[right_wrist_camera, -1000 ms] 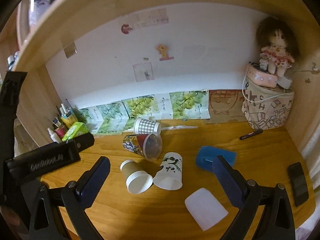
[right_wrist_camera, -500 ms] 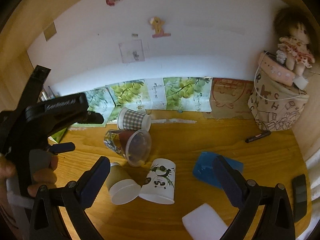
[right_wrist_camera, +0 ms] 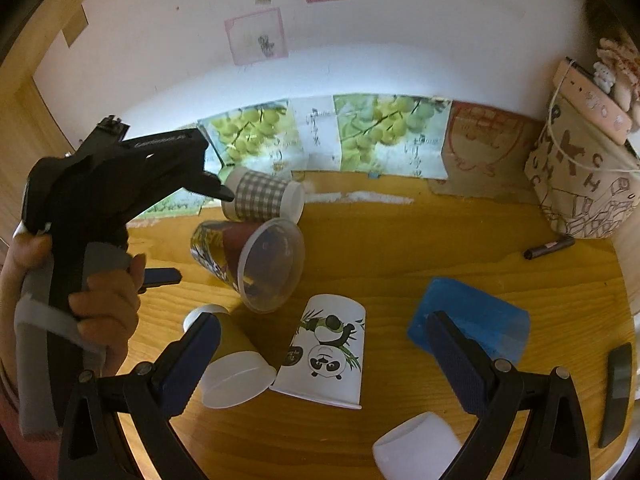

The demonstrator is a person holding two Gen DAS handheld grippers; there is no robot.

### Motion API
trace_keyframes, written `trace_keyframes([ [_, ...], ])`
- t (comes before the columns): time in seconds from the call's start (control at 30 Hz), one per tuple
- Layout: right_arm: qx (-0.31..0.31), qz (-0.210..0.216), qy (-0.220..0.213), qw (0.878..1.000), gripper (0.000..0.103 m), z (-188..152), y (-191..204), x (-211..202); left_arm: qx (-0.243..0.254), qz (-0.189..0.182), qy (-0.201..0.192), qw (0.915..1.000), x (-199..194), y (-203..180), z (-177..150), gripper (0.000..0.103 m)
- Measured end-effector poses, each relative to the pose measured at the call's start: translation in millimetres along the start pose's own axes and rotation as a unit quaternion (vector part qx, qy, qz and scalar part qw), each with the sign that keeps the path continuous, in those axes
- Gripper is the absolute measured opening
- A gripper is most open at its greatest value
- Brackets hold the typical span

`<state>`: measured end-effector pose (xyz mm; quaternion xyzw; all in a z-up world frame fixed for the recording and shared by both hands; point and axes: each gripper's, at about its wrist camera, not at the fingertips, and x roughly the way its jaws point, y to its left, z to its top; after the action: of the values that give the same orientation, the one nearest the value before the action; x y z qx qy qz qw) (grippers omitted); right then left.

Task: Flip cup upright
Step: 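Move the left gripper toward the printed robot cup lying on its side, then close the left gripper around the body of the printed cup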

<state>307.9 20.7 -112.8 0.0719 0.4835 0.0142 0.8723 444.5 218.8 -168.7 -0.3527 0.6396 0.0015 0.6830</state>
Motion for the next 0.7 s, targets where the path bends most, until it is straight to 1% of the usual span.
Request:
trace_keyframes([
  [0.17,0.008,-0.006,0.012,1.0,0.103,0,-4,9,-0.018,0.004,0.029,0.9994,19,5,4,0.101],
  [0.27,0.016,-0.012,0.016,1.0,0.103,0,-8,12,-0.028,0.007,0.028,0.9992,25,10,7,0.101],
  [0.43,0.026,-0.022,0.019,0.999,0.103,-1,-12,13,-0.041,0.008,0.038,0.9984,31,16,12,0.101],
  [0.53,0.031,-0.027,0.02,0.999,0.103,-2,-15,13,-0.041,0.009,0.038,0.9984,31,16,14,0.097],
  [0.63,0.038,-0.032,0.022,0.999,0.103,-4,-19,13,-0.042,0.003,0.046,0.9981,35,16,15,0.092],
  [0.7,0.042,-0.035,0.024,0.998,0.103,-5,-21,12,-0.035,0.0,0.047,0.9983,36,14,15,0.086],
])
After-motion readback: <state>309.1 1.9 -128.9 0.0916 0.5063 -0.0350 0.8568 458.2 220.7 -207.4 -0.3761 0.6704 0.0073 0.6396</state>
